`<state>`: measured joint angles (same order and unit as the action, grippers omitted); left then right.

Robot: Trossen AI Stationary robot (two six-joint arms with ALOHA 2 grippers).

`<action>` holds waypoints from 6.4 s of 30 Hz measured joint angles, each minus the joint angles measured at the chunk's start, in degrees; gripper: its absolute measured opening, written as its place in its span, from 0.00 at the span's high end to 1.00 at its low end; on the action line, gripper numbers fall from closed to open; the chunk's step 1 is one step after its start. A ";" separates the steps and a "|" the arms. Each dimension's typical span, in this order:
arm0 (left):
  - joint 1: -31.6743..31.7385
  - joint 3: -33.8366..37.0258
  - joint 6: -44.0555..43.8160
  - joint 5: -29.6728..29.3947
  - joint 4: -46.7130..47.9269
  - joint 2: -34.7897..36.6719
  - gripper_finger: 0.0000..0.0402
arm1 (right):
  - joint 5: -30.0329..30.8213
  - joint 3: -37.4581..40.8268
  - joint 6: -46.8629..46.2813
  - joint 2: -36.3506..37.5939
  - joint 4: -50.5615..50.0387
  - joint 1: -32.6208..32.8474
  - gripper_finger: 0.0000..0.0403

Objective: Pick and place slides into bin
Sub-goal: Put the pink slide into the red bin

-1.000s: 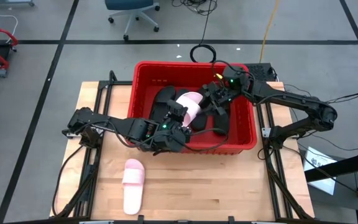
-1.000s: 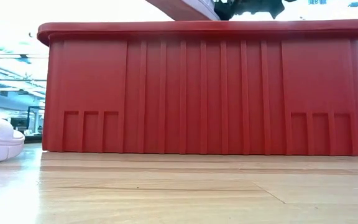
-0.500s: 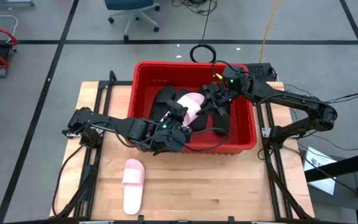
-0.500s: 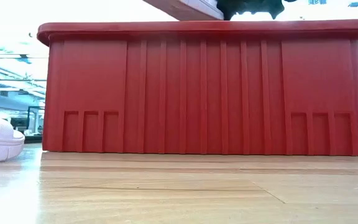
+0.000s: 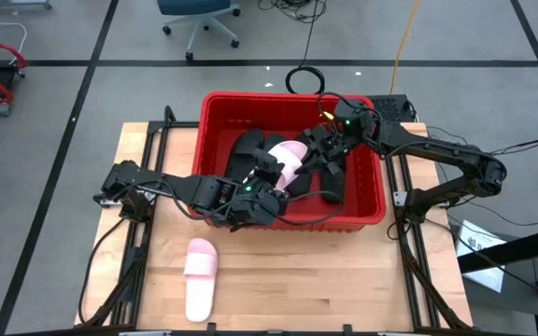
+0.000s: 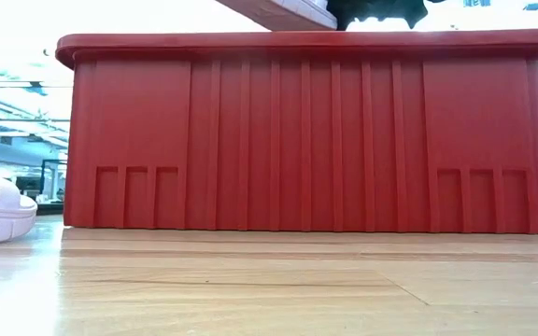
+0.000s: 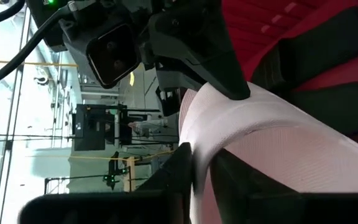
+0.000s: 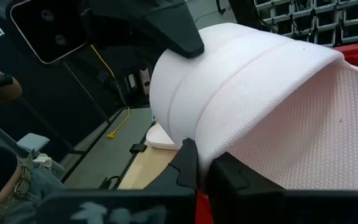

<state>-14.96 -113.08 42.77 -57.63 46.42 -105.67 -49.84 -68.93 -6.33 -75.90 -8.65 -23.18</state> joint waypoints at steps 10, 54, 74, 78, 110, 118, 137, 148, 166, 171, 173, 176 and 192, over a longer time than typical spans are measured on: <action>-0.50 -0.02 -3.53 -2.09 -0.52 -0.13 0.69 | 0.42 0.00 0.91 1.40 -6.03 -5.94 1.00; -0.76 -0.07 -14.65 -3.93 -7.61 6.60 0.68 | 11.02 -0.02 71.63 0.48 -45.86 -20.15 0.99; -0.11 -0.07 -16.44 -3.89 -7.64 6.54 0.68 | 16.80 -0.05 80.44 -8.25 -40.30 -19.20 0.99; -0.11 -0.05 -16.48 -3.88 -7.65 6.54 0.68 | 17.92 -0.07 81.28 -8.42 -38.77 -19.19 0.99; -0.11 -0.04 -15.52 -3.86 -7.66 6.51 0.68 | 28.87 -0.07 78.16 -10.60 -31.49 -16.92 0.84; -0.11 -0.04 -15.52 -3.86 -7.65 6.51 0.68 | 32.03 -0.07 77.16 -10.60 -31.65 -16.81 0.75; -0.11 -0.04 -15.52 -3.86 -7.61 6.51 0.68 | 31.97 -0.02 66.94 -10.60 -28.96 -16.46 0.68; -0.10 -0.04 -15.54 -3.86 -7.61 6.51 0.68 | 34.94 -0.02 64.34 -10.58 -28.04 -16.46 0.56; -2.19 0.00 -15.97 -8.93 -5.02 8.37 0.68 | 34.79 0.00 55.94 8.18 -27.20 -9.59 0.56; -6.06 0.00 -24.23 -8.89 3.63 9.46 0.68 | 34.78 -0.02 50.95 14.21 -27.95 -4.39 0.57; -7.72 0.00 -30.55 -8.91 9.28 9.70 0.68 | 34.75 -0.02 49.38 16.11 -28.38 -2.34 0.57; -10.61 0.00 -41.07 -7.88 17.60 10.14 0.68 | 34.75 -0.02 46.83 18.57 -28.43 0.80 0.57; -22.34 3.81 -86.06 25.46 42.09 9.53 0.68 | 34.56 -0.02 32.22 22.62 -28.45 10.95 0.56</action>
<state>-37.30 -109.27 -43.30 -32.17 88.51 -96.14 -15.27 -68.95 25.90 -53.28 -37.10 -12.23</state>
